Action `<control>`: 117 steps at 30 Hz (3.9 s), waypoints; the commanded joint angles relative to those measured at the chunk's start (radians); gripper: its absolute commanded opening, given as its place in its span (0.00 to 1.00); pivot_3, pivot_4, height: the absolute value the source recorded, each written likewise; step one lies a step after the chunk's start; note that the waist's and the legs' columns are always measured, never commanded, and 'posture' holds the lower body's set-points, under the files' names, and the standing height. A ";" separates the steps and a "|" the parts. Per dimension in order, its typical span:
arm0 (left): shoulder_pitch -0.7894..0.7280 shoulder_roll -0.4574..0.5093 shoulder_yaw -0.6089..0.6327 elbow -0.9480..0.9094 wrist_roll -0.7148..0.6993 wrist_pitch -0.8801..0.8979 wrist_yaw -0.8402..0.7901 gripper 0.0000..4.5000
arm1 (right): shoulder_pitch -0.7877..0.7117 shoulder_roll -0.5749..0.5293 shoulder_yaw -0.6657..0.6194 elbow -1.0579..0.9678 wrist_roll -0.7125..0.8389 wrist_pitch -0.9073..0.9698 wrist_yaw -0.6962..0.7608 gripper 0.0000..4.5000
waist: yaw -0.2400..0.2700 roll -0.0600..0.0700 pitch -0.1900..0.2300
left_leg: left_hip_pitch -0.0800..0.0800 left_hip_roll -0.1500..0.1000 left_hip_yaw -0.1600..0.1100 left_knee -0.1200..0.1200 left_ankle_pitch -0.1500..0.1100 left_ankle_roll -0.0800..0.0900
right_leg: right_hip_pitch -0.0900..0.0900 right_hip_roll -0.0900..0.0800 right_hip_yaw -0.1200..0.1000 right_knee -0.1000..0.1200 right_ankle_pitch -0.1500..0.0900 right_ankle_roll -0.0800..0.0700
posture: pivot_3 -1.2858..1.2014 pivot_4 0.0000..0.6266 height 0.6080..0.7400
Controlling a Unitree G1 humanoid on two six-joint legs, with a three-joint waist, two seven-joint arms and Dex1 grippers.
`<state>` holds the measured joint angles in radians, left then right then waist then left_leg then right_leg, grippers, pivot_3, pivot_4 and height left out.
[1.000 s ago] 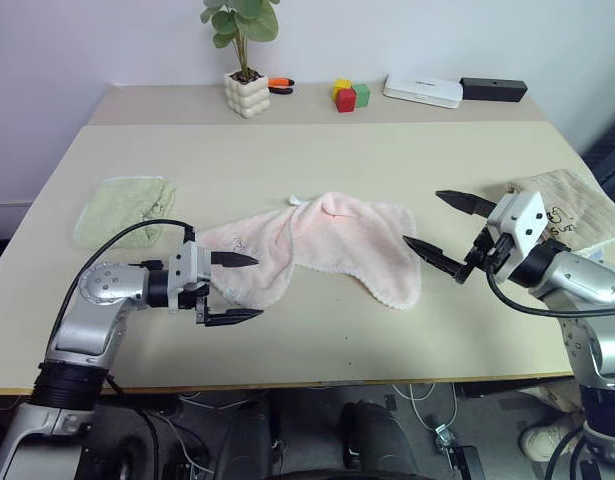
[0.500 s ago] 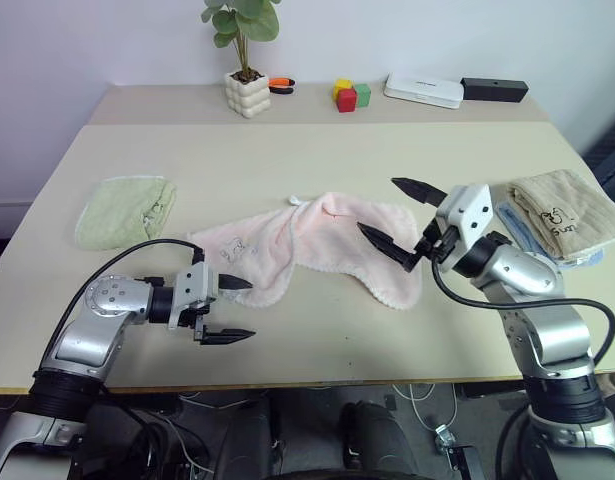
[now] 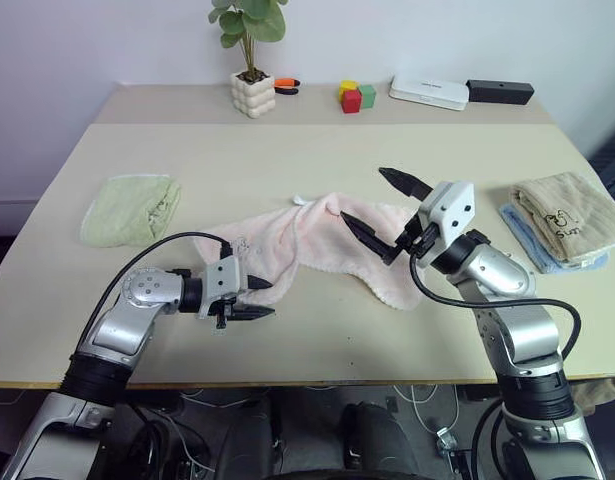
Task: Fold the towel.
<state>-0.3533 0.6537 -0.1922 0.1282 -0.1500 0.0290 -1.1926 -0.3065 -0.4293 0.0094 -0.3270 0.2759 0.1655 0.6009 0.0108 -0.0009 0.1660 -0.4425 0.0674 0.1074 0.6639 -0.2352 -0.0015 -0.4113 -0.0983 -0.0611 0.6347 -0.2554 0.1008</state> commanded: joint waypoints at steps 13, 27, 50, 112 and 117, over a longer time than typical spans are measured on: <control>-0.006 0.186 0.301 0.067 -0.342 0.038 -0.312 0.02 | -0.272 -0.007 -0.125 0.471 -0.170 0.091 -0.304 1.00 | -0.023 0.000 0.001 | -0.001 0.000 0.001 -0.002 0.001 -0.001 | -0.003 0.000 0.000 0.001 0.000 0.000 | 0.52 0.24 0.96; 0.160 0.160 0.364 -0.155 -0.359 0.094 -0.163 0.02 | -0.544 0.020 -0.114 0.948 -0.129 0.296 -0.206 1.00 | -0.028 0.001 0.001 | -0.002 0.001 0.004 -0.003 0.001 -0.001 | -0.005 0.000 0.003 0.002 0.000 0.000 | 0.52 0.24 0.96; 0.166 0.143 0.331 -0.227 -0.339 0.095 -0.067 0.00 | -0.631 0.019 -0.048 1.134 -0.191 0.401 -0.125 0.01 | -0.021 0.000 0.000 | -0.001 0.000 0.004 -0.002 0.001 -0.001 | -0.005 0.000 0.004 0.003 0.000 0.000 | 0.52 0.24 0.96; -0.049 0.353 0.293 0.546 -0.419 -0.355 -0.422 0.00 | 0.143 -0.535 -0.187 0.211 0.165 0.056 0.723 0.01 | -0.021 -0.004 0.007 | -0.006 0.001 0.009 0.002 0.001 -0.001 | -0.015 -0.002 0.004 0.013 -0.001 0.002 | 0.52 0.24 0.96; -0.107 0.295 0.335 0.595 -0.399 -0.376 -0.417 0.00 | 0.068 -0.501 -0.193 0.301 0.118 0.006 0.640 0.01 | -0.019 -0.004 0.007 | -0.005 0.001 0.009 0.002 0.001 -0.001 | -0.014 -0.003 0.004 0.013 -0.001 0.001 | 0.52 0.24 0.96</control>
<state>-0.4259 0.9557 0.1043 0.7157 -0.5468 -0.3350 -1.6105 -0.1941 -0.9375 -0.1430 -0.0412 0.4014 0.1993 1.2798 -0.0084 -0.0047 0.1728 -0.4471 0.0680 0.1166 0.6658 -0.2344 -0.0023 -0.4253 -0.1009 -0.0571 0.6476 -0.2565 0.1022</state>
